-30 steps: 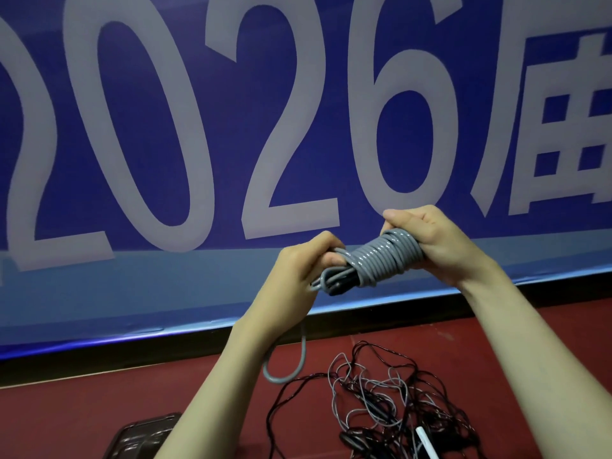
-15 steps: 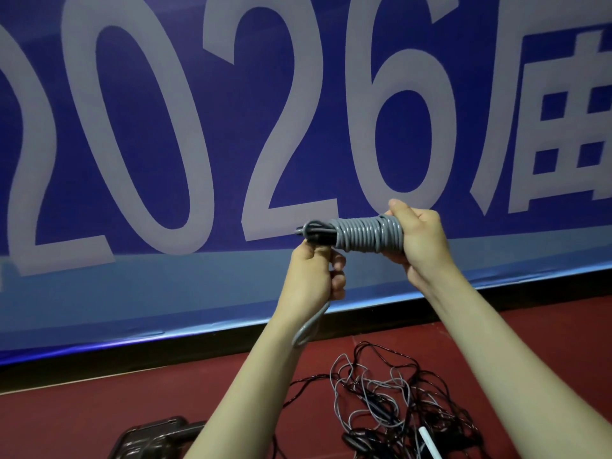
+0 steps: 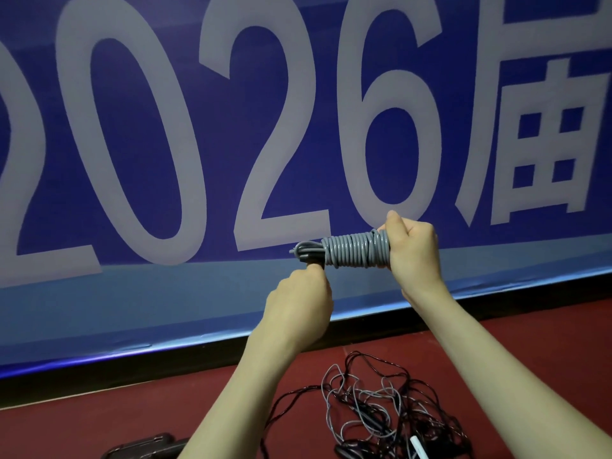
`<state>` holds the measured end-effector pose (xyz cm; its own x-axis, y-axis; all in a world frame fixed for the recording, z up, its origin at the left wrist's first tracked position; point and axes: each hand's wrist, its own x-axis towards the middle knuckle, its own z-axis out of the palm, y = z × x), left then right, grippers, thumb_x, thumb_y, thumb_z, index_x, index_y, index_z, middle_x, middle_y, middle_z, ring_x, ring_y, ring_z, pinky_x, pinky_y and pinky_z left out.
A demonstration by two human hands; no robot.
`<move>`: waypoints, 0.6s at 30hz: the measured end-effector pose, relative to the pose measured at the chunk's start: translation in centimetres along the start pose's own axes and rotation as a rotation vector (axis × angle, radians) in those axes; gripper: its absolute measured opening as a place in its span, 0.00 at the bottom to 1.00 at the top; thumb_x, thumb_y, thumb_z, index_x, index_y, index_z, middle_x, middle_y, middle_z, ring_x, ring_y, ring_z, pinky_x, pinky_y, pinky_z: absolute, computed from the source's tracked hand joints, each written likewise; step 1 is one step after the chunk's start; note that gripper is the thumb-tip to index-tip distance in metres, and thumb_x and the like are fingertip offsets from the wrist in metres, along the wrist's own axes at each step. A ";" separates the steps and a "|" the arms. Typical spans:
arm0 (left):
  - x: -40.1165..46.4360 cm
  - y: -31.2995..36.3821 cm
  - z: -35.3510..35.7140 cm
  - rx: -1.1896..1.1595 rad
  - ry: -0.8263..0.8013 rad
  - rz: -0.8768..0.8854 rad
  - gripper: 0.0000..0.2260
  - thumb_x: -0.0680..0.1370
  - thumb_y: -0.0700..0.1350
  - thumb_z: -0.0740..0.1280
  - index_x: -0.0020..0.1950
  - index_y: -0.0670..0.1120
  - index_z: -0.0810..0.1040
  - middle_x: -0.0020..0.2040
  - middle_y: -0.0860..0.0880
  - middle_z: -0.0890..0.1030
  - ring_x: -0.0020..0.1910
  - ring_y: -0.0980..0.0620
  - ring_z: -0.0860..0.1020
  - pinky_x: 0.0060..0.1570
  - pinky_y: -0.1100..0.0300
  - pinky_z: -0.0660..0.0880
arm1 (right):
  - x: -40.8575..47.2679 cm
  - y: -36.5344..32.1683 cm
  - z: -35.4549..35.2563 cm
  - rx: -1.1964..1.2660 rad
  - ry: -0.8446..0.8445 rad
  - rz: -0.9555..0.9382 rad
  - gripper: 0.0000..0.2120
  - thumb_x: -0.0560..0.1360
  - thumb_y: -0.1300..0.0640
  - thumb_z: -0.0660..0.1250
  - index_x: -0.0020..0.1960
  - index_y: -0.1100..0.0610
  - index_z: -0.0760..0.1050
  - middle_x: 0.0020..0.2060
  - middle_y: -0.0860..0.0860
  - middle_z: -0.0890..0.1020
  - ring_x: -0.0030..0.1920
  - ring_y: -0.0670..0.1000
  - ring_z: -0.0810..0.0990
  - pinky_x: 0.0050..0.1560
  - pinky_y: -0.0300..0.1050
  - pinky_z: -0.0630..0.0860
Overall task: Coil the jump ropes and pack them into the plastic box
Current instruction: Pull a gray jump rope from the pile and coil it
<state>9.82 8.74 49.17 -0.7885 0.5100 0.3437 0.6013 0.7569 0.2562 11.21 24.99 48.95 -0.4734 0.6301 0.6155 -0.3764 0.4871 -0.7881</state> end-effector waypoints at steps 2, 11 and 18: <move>-0.4 0.0 -1.0 0.109 0.004 0.030 0.06 0.81 0.38 0.56 0.44 0.43 0.64 0.37 0.47 0.67 0.35 0.46 0.67 0.36 0.54 0.63 | -0.4 -1.0 -0.1 -0.053 0.009 -0.052 0.26 0.82 0.53 0.56 0.37 0.74 0.70 0.27 0.59 0.69 0.30 0.53 0.67 0.30 0.47 0.65; -2.2 -1.7 -6.1 0.176 0.197 0.202 0.09 0.82 0.48 0.57 0.50 0.46 0.74 0.42 0.48 0.72 0.38 0.44 0.71 0.38 0.55 0.66 | -1.3 -4.9 -0.4 -0.178 0.003 -0.074 0.23 0.82 0.56 0.55 0.37 0.75 0.69 0.29 0.59 0.69 0.32 0.54 0.67 0.33 0.45 0.64; -2.6 -2.2 -6.1 0.297 0.376 0.324 0.12 0.82 0.54 0.56 0.50 0.48 0.74 0.40 0.50 0.73 0.39 0.45 0.71 0.35 0.56 0.64 | -0.5 -6.5 -1.9 -0.218 -0.074 -0.198 0.22 0.82 0.58 0.55 0.33 0.71 0.64 0.27 0.58 0.66 0.28 0.52 0.64 0.27 0.43 0.59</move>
<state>11.31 3.26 53.19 -0.4376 0.5954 0.6738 0.6990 0.6966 -0.1617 15.42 22.65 53.75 -0.4676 0.4680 0.7499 -0.2915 0.7192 -0.6307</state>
